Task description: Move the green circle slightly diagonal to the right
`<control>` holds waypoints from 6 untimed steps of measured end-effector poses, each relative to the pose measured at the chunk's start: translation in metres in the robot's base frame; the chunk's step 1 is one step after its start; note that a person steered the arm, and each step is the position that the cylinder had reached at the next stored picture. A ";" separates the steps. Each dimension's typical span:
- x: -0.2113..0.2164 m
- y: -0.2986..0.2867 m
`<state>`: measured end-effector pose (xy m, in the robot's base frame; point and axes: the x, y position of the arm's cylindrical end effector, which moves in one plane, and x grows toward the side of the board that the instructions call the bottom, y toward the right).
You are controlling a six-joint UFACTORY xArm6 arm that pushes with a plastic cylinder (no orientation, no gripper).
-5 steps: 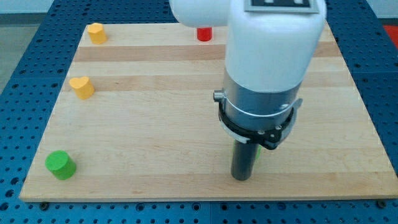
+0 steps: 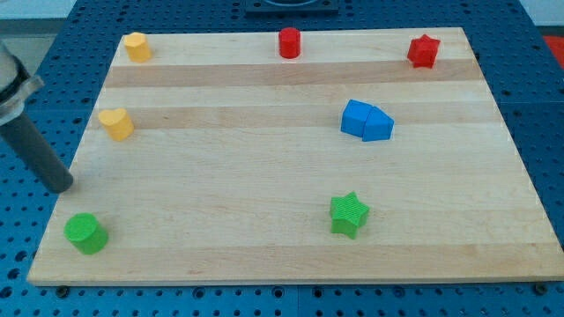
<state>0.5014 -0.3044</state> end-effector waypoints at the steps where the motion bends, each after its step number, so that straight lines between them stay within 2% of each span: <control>1: 0.002 -0.001; 4: 0.078 0.000; 6: 0.088 0.071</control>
<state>0.5895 -0.2330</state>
